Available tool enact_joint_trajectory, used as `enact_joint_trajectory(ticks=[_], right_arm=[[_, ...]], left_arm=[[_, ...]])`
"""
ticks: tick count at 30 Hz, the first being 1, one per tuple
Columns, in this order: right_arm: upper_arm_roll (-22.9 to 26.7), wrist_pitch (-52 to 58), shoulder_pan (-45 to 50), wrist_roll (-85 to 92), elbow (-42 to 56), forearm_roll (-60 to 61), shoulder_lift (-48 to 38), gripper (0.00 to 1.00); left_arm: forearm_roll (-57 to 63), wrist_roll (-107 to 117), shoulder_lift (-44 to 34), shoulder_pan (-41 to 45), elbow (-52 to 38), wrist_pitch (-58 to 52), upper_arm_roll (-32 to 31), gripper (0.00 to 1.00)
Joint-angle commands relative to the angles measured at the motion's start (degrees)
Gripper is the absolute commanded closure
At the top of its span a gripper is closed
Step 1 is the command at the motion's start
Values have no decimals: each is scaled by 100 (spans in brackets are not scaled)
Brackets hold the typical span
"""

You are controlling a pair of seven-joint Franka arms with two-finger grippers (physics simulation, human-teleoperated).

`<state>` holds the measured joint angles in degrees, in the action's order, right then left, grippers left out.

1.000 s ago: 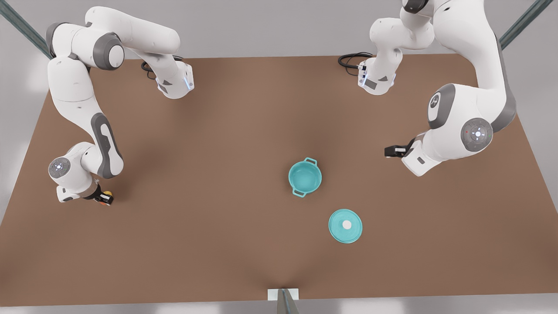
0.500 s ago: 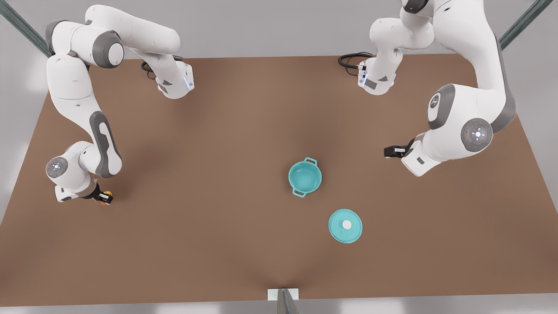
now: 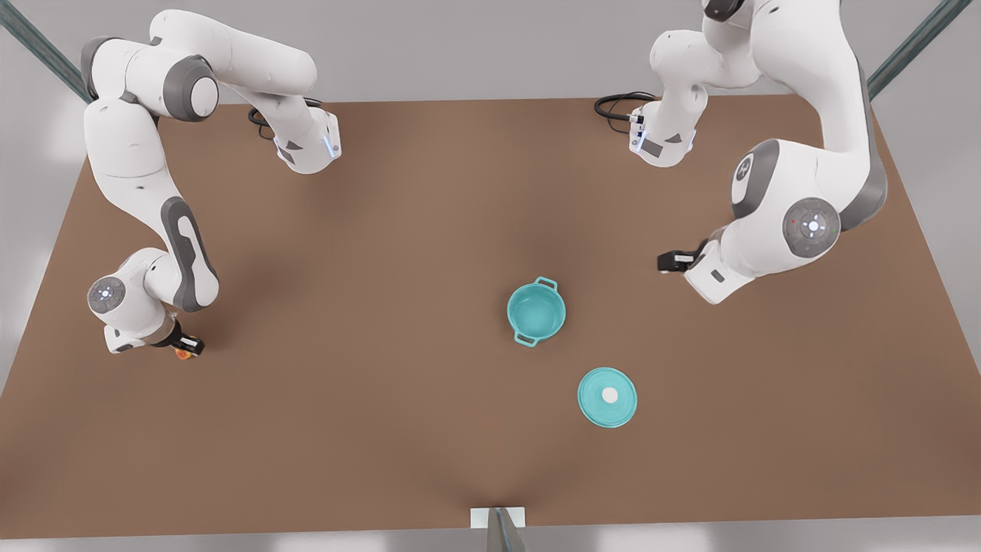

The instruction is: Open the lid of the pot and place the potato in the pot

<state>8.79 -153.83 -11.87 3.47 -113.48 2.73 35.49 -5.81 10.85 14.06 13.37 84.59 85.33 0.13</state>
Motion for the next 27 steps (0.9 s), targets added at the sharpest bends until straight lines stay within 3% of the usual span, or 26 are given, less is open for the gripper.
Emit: enact_joint_trajectory(ticks=[1,14,22,27], right_arm=[[0,11,1,40,1,-1,-7,44],[-61,617,45,-180,1,-1,-507,45],[-105,1891,1029,-1841,247,-9,-1132,46],[-105,3069,2075,-3440,985,-9,-1281,46]], left_arm=[[36,259,0,34,-21,45,-13,0],[0,295,132,8,-100,98,40,0],[9,250,141,-133,-188,115,40,0],[18,250,149,-133,-188,115,40,0]])
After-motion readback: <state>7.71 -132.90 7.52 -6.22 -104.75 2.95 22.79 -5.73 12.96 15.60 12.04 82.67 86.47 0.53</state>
